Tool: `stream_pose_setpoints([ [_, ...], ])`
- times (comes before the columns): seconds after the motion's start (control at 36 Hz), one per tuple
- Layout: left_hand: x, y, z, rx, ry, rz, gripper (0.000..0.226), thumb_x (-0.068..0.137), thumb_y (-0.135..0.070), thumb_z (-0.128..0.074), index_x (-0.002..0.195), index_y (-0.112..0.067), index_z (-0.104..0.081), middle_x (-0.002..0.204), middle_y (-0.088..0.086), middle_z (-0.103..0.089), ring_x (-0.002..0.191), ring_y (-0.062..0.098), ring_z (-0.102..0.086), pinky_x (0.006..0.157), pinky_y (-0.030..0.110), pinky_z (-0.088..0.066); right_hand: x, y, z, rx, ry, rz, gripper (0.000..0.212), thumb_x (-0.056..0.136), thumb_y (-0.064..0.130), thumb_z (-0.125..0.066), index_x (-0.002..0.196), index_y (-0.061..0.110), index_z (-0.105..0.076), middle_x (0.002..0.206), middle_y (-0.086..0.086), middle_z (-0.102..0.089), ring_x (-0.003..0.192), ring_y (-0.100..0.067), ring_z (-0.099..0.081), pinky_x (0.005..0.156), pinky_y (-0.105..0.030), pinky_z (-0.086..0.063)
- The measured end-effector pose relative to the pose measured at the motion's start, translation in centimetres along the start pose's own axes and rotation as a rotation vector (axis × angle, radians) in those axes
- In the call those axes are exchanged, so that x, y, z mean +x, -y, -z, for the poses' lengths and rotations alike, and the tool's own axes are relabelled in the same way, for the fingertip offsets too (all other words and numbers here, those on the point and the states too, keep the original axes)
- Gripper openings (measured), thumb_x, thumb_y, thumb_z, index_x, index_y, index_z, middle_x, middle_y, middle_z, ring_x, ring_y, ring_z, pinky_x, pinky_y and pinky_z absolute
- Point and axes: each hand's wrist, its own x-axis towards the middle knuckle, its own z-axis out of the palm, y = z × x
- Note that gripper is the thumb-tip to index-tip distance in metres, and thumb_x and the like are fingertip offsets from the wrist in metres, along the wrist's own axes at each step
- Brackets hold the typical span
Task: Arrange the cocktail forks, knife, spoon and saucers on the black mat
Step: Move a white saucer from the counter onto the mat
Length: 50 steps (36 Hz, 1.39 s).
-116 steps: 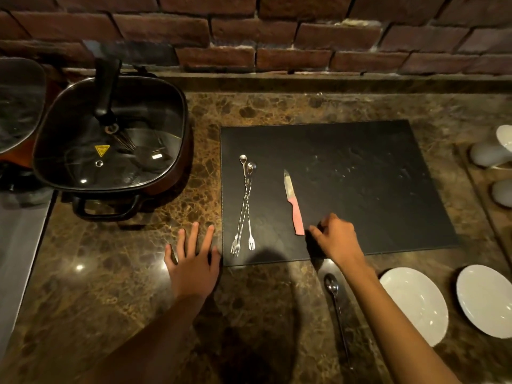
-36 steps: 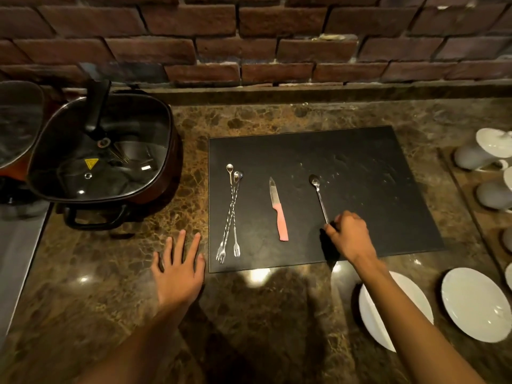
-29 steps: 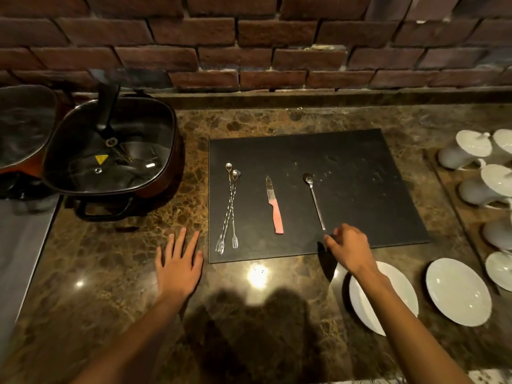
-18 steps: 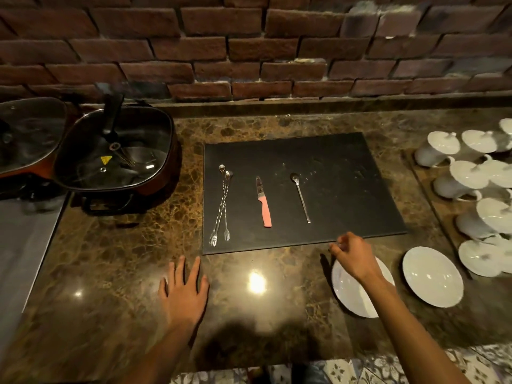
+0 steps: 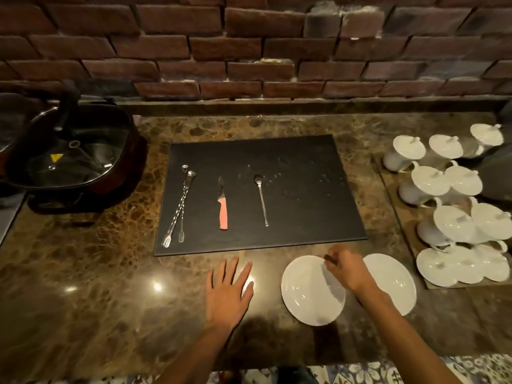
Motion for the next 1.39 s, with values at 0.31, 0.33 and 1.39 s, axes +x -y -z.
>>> stream_pose_setpoints([
  [0.31, 2.2, -4.2, -2.4, -0.045, -0.004, 0.11, 0.055, 0.097, -0.056, -0.03, 0.145, -0.04, -0.052, 0.153, 0.006, -0.053, 0.143, 0.037, -0.047, 0.118, 0.063, -0.032, 2.9, -1.9, -1.0, -0.101, 0.265, 0.146, 0.023, 0.098, 0.032, -0.051, 0.118, 0.026, -0.06, 0.12, 0.002, -0.065, 0.094, -0.013, -0.054, 0.086, -0.029, -0.045],
  [0.33, 2.2, -4.2, -2.6, -0.053, -0.01, 0.113, 0.055, 0.098, -0.057, -0.029, 0.147, -0.04, -0.049, 0.155, 0.006, -0.051, 0.144, 0.037, -0.045, 0.12, 0.062, -0.027, 3.0, -2.0, -1.0, -0.101, 0.28, 0.148, 0.023, 0.098, 0.033, -0.05, 0.119, 0.027, -0.059, 0.121, 0.002, -0.063, 0.095, -0.013, -0.053, 0.086, -0.029, -0.045],
  [1.39, 2.8, -3.4, -4.5, -0.05, -0.115, 0.072, 0.053, 0.093, -0.051, -0.047, 0.144, -0.039, -0.053, 0.155, 0.007, -0.05, 0.145, 0.036, -0.04, 0.116, 0.062, -0.031, 24.7, 5.1, 6.4, 0.662, -0.23, -0.309, 0.03, 0.078, 0.002, -0.061, 0.056, 0.016, -0.047, 0.067, -0.006, -0.057, 0.066, -0.021, -0.059, 0.058, -0.034, -0.056],
])
